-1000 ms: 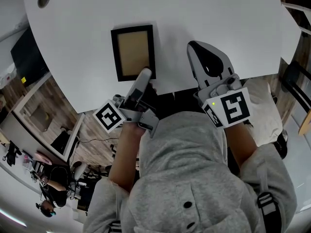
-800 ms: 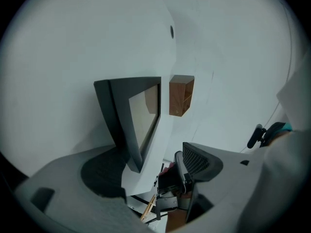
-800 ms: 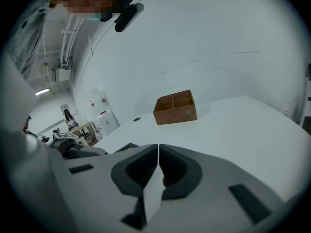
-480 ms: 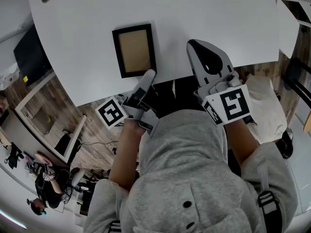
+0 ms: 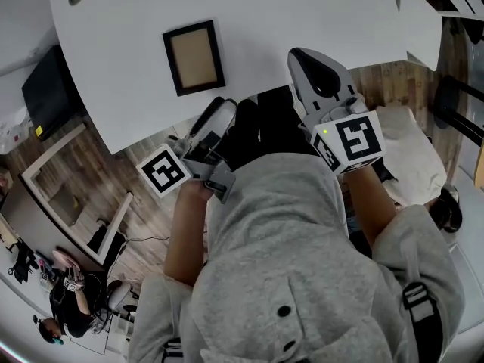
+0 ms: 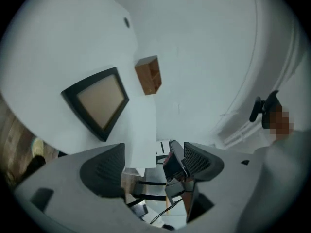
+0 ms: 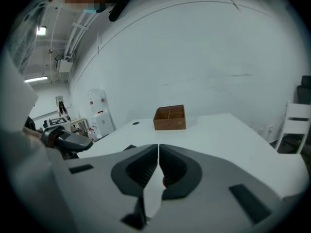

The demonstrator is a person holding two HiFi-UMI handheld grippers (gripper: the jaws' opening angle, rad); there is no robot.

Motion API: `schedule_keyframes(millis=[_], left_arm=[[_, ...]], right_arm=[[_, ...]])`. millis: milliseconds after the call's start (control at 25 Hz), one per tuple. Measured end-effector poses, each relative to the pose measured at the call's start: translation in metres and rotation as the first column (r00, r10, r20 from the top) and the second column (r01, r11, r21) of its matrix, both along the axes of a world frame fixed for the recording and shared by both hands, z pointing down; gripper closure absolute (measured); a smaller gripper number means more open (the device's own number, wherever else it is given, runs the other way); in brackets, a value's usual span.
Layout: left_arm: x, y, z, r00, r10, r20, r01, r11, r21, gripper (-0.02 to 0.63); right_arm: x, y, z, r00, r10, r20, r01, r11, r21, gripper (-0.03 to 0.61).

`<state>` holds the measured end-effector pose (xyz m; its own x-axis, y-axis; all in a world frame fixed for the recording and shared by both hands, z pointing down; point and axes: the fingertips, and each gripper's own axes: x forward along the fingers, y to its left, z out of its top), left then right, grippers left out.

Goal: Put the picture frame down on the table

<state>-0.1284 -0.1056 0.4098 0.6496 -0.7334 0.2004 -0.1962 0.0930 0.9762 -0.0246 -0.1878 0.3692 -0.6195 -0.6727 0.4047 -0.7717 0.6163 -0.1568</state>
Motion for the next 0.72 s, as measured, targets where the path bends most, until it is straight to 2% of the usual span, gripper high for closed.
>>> schedule_keyframes(millis=[40, 120, 200, 280, 360, 440, 480, 560, 600, 640, 720], left_arm=[[0.009, 0.003, -0.011, 0.997, 0.03, 0.076, -0.034, 0.998, 0.056, 0.245], [0.013, 0.006, -0.03, 0.965, 0.06, 0.255, -0.102, 0.982, 0.158, 0.245], [0.003, 0.003, -0.046, 0.911, 0.044, 0.41, -0.156, 0.957, 0.243, 0.25], [-0.009, 0.0, -0.063, 0.841, -0.016, 0.541, -0.194, 0.924, 0.328, 0.31], [-0.021, -0.001, -0.086, 0.746, -0.126, 0.654, -0.222, 0.879, 0.423, 0.445], [-0.029, 0.005, -0.107, 0.628, -0.236, 0.741, -0.258, 0.835, 0.485, 0.561], [-0.032, 0.01, -0.114, 0.563, -0.275, 0.779, -0.284, 0.821, 0.495, 0.574], [-0.037, 0.018, -0.121, 0.435, -0.326, 0.84, -0.333, 0.808, 0.486, 0.588], [-0.037, 0.021, -0.124, 0.383, -0.342, 0.858, -0.352, 0.805, 0.478, 0.592], [-0.036, 0.024, -0.128, 0.344, -0.357, 0.868, -0.365, 0.801, 0.474, 0.592], [-0.03, 0.028, -0.136, 0.301, -0.385, 0.873, -0.377, 0.792, 0.479, 0.592]], right_arm=[[0.016, 0.004, -0.01, 1.0, 0.015, -0.003, -0.015, 1.0, 0.023, 0.549], [0.038, 0.01, -0.028, 0.999, 0.036, -0.011, -0.035, 0.997, 0.065, 0.549], [0.047, 0.012, -0.042, 0.998, 0.052, -0.024, -0.05, 0.994, 0.094, 0.549], [0.053, 0.014, -0.056, 0.997, 0.059, -0.045, -0.053, 0.99, 0.128, 0.549], [0.061, 0.02, -0.075, 0.995, 0.054, -0.079, -0.038, 0.981, 0.19, 0.549], [0.068, 0.035, -0.091, 0.993, 0.037, -0.113, -0.01, 0.972, 0.233, 0.549], [0.072, 0.043, -0.097, 0.992, 0.03, -0.126, 0.001, 0.97, 0.242, 0.549], [0.079, 0.056, -0.104, 0.99, 0.031, -0.141, 0.005, 0.968, 0.25, 0.549], [0.084, 0.061, -0.106, 0.989, 0.045, -0.139, -0.009, 0.968, 0.251, 0.549], [0.09, 0.064, -0.107, 0.989, 0.065, -0.131, -0.03, 0.968, 0.25, 0.549], [0.103, 0.067, -0.11, 0.99, 0.103, -0.099, -0.077, 0.968, 0.239, 0.549]])
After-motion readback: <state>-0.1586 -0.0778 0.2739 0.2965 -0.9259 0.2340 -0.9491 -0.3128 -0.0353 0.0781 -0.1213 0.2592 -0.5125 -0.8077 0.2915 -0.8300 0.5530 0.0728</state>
